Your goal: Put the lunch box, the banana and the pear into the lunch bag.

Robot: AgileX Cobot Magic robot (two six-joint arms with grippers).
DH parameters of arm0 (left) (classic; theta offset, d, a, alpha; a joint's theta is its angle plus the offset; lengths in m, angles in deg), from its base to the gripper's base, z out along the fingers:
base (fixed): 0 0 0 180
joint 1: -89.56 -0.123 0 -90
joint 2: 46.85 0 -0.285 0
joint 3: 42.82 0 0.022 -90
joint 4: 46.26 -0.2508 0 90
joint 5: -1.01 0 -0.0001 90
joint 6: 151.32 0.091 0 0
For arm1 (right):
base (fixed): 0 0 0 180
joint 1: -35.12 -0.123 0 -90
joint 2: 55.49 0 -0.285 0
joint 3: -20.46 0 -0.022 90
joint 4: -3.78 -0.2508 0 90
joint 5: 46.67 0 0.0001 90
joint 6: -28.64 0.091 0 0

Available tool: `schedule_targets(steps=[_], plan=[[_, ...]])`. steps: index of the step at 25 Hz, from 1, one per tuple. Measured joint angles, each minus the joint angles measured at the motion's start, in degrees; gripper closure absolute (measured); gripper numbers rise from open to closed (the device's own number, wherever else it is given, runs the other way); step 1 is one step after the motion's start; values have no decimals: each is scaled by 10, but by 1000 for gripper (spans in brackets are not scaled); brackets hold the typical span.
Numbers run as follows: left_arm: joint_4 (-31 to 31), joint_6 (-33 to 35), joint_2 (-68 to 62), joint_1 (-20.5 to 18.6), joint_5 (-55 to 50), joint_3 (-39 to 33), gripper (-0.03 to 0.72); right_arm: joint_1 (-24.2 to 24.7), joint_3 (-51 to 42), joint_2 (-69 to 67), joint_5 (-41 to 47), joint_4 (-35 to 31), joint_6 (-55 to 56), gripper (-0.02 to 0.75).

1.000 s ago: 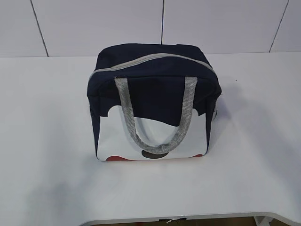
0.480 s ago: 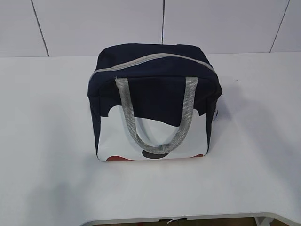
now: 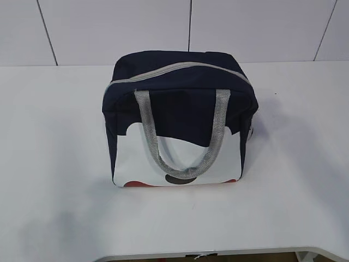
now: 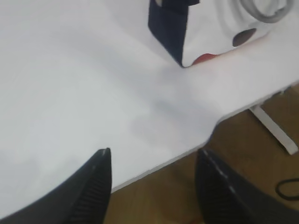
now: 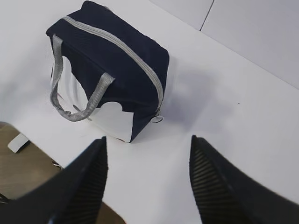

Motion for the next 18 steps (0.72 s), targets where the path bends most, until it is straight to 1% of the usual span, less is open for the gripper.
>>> schedule_targets(steps=[4, 6, 8, 11, 18], plan=[[0, 0, 0, -88, 0, 0, 285, -17, 0, 0, 0, 3, 0, 275], [0, 0, 0, -124, 0, 0, 286, -24, 0, 0, 0, 4, 0, 275], [0, 0, 0, -150, 0, 0, 289, -30, 0, 0, 0, 4, 0, 275], [0, 0, 0, -159, 0, 0, 300, -31, 0, 0, 0, 4, 0, 275], [0, 0, 0, -159, 0, 0, 307, -32, 0, 0, 0, 5, 3, 275]])
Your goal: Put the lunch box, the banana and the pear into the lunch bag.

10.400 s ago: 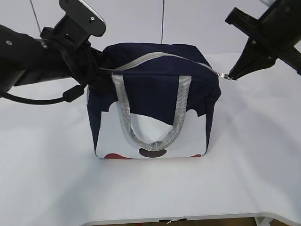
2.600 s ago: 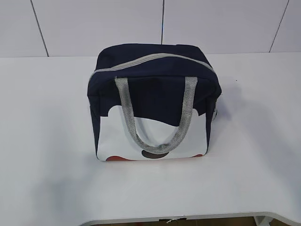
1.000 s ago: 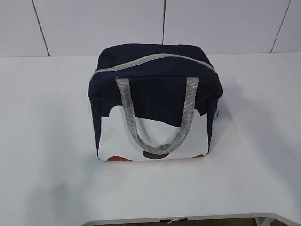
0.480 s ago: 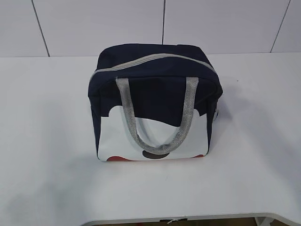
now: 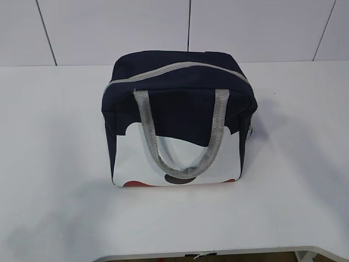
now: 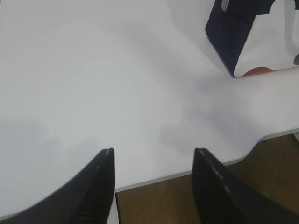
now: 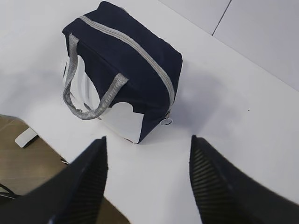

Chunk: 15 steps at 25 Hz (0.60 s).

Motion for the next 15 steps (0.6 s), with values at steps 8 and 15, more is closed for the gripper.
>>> schedule_targets(steps=[8, 15], plan=[[1, 0, 0, 0, 1, 0, 319, 0, 0, 0, 0, 95, 70, 275], [1, 0, 0, 0, 1, 0, 326, 0, -26, 72, 0, 89, 114, 275]])
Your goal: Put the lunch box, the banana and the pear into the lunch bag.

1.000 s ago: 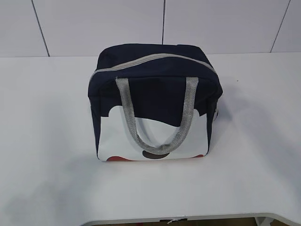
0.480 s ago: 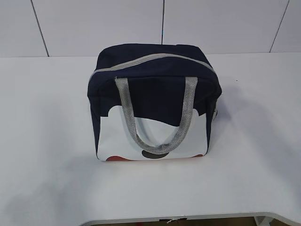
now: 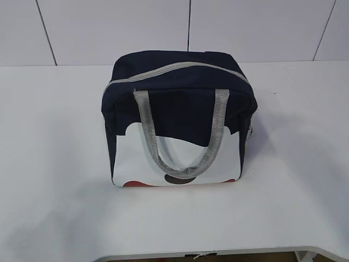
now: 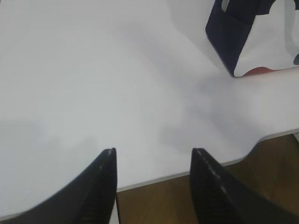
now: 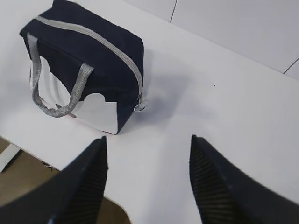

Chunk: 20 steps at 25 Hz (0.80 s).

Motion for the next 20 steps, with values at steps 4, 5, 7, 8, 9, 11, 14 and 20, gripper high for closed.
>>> schedule_targets(steps=[4, 5, 7, 8, 9, 11, 14, 20], plan=[[0, 0, 0, 0, 0, 0, 326, 0, -38, 77, 0, 2, 31, 275], [0, 0, 0, 0, 0, 0, 327, 0, -51, 92, 0, 3, 41, 275], [0, 0, 0, 0, 0, 0, 328, 0, -77, 117, 0, 9, 62, 275], [0, 0, 0, 0, 0, 0, 329, 0, -93, 130, 0, 11, 72, 275], [0, 0, 0, 0, 0, 0, 329, 0, -106, 143, 0, 16, 86, 275], [0, 0, 0, 0, 0, 0, 330, 0, -139, 167, 0, 27, 108, 275], [0, 0, 0, 0, 0, 0, 330, 0, -191, 206, 1, 49, 133, 275], [0, 0, 0, 0, 0, 0, 331, 0, -292, 288, -18, 84, 155, 275]])
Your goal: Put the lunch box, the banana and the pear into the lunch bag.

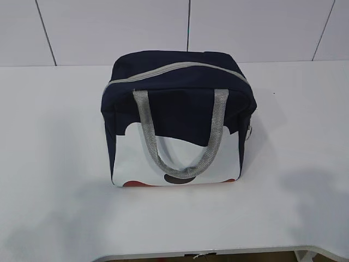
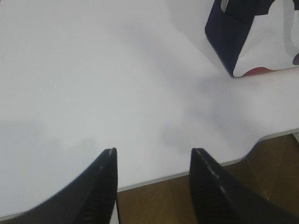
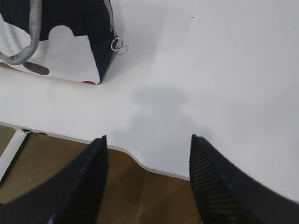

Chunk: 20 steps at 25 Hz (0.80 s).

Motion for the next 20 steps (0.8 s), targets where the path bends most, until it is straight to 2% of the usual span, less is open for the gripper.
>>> schedule_targets(steps=[10, 20], plan=[[0, 0, 0, 0, 0, 0, 343, 0, -146, 106, -84, 41, 29, 275], [0, 0, 0, 0, 1, 0, 350, 0, -179, 147, -59, 67, 40, 275]])
